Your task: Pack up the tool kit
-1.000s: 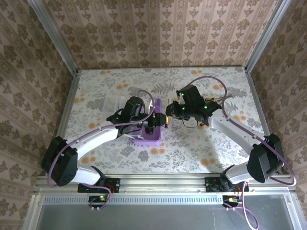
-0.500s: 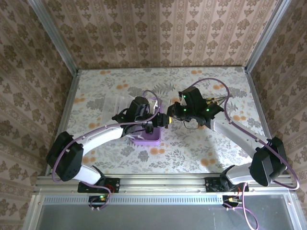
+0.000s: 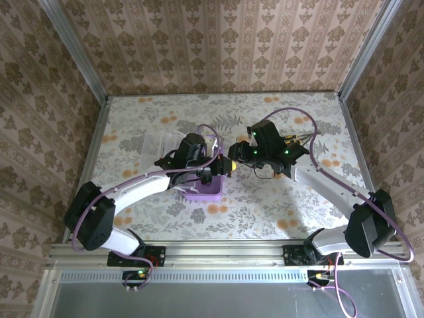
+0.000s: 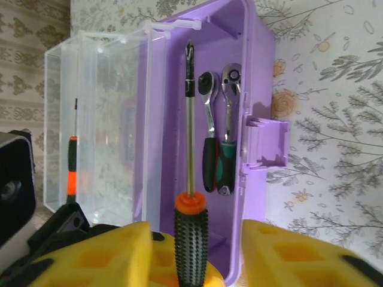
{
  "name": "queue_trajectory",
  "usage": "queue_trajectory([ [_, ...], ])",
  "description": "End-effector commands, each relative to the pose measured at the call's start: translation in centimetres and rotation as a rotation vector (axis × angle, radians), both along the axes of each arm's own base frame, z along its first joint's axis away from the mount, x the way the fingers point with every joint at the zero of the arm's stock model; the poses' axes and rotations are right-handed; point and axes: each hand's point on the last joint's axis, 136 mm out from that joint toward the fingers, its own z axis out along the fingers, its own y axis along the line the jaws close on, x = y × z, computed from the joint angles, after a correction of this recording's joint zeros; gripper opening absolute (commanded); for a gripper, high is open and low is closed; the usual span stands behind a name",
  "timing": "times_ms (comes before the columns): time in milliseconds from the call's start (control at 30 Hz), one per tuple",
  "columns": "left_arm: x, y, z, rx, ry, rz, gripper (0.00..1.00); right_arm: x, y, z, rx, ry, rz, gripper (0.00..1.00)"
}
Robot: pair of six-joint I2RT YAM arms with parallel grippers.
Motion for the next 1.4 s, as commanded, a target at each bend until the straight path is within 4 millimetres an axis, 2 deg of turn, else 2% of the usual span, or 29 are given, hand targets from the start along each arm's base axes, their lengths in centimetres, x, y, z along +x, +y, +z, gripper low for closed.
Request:
queue_trajectory([
  [0,0.1,0.6,2.1,0.012,-0.057,0.004,0.00,1.2,-2.6,5.1,-0.006,-0.128,-0.070,0.52],
  [67,0.3,1.5,2.2,0.056,-0.067,0.023,0.00,1.5,-4.2,6.6,0.007,-0.169,-0.114,0.54],
  [133,0.6,2.5,2.5,0.097,-0.077,0.043,0.00,1.8,-5.9,7.0,0.001,-0.188,-0.159,0.56],
  [200,0.9,3.6,3.3,0.129,-0.104,0.063,0.00,1.7,-7.3,6.3,-0.008,-0.172,-0.192,0.57],
  [300,1.7,6.4,3.9,0.212,-0.128,0.116,0.00,1.1,-8.6,4.5,-0.017,-0.128,-0.215,0.57],
  [433,2.6,12.1,3.0,0.345,-0.103,0.218,0.00,-0.2,-8.7,2.7,-0.009,-0.086,-0.207,0.57],
  [567,2.5,17.8,1.6,0.460,-0.048,0.314,0.00,-0.9,-8.9,1.2,-0.019,-0.057,-0.206,0.57],
  [633,2.2,19.9,1.1,0.491,-0.018,0.350,0.00,-1.0,-8.2,1.1,0.024,-0.043,-0.190,0.57],
  [733,1.4,22.0,-0.2,0.544,0.011,0.368,0.00,-0.9,-7.4,1.0,0.070,-0.030,-0.178,0.57],
  [900,1.0,23.7,-1.8,0.623,0.033,0.362,0.00,-0.7,-7.1,1.4,0.077,-0.033,-0.170,0.57],
  [1367,2.4,23.9,-3.3,0.642,0.059,0.335,0.00,-1.3,-7.1,1.4,0.075,-0.025,-0.159,0.57],
])
